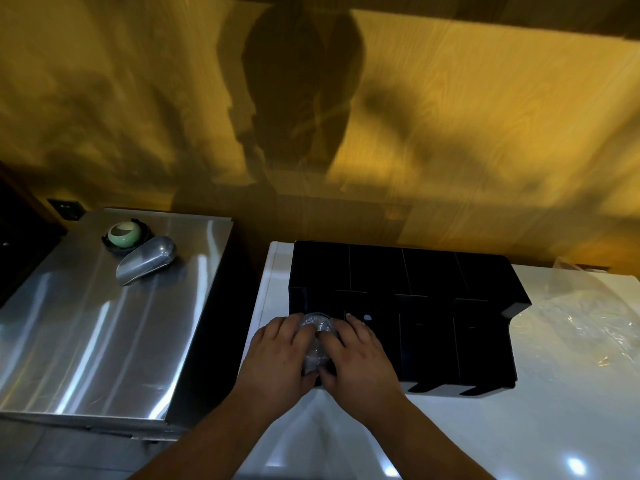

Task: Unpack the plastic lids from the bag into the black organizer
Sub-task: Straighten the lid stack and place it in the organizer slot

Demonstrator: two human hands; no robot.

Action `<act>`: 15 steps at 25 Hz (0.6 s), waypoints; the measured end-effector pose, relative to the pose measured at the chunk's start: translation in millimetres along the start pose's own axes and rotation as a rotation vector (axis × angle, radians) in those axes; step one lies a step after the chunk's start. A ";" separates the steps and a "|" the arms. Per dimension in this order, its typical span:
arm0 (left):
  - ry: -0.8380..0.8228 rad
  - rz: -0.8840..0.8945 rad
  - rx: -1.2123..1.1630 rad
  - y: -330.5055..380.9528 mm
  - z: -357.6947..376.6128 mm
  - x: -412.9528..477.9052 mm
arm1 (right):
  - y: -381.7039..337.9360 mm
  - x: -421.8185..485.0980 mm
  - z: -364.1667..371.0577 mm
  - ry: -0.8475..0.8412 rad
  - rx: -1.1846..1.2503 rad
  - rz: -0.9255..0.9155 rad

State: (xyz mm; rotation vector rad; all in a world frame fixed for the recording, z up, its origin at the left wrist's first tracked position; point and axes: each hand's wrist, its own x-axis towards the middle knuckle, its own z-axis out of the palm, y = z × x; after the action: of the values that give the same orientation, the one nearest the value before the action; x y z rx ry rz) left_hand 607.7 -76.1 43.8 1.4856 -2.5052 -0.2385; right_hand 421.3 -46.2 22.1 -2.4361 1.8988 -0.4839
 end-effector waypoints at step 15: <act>-0.091 -0.459 -0.619 41.4 -20.6 -49.4 | 34.3 -28.5 -57.4 -0.129 0.542 0.115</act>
State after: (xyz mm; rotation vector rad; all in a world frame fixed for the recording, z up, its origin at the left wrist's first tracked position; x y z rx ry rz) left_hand 601.3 -13.6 68.7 1.7404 -1.8360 -1.0615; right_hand 368.4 -18.0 63.3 -1.9507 1.5833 -0.7059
